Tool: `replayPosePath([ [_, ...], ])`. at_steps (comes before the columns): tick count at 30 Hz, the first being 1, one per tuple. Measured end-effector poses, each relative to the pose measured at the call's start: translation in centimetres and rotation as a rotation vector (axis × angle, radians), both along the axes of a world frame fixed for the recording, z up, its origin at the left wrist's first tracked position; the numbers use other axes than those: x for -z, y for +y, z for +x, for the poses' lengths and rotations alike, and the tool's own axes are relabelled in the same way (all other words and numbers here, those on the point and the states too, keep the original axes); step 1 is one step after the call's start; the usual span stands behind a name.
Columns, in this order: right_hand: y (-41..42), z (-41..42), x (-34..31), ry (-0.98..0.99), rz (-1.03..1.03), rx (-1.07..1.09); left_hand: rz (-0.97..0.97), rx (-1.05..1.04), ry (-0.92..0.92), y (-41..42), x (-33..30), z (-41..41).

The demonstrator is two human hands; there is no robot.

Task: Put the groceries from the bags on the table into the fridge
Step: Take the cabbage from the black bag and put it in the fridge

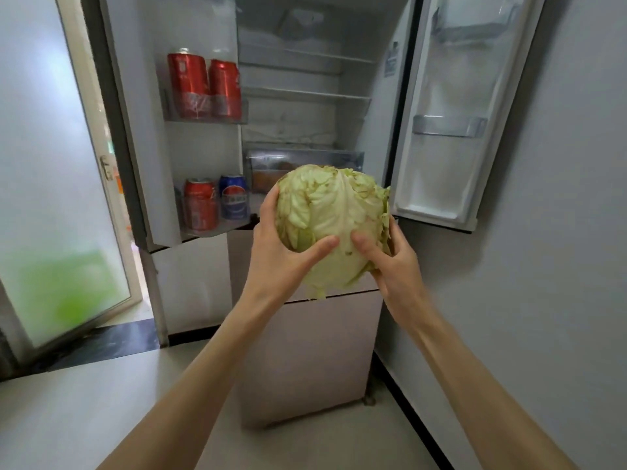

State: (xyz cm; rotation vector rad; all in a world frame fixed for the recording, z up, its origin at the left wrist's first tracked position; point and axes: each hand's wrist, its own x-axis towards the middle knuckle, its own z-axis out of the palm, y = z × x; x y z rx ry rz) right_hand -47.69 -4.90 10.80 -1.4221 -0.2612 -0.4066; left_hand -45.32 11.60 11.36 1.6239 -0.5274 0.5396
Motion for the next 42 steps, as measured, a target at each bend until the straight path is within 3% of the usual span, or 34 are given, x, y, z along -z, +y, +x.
replayPosePath([
  [15, -13.2, 29.4, -2.0, -0.025, 0.015, 0.124, -0.005, -0.049, 0.017, -13.7, -2.6, 28.6],
  [26, -16.3, 49.2, -5.9, -0.072, -0.051, 0.116, -0.071, -0.122, 0.077, -17.7, -6.4, 46.8],
  [42, -17.3, 72.0, -12.0, -0.057, -0.165, 0.501, -0.094, 0.05, 0.19, -20.0, -11.5, 73.0],
])
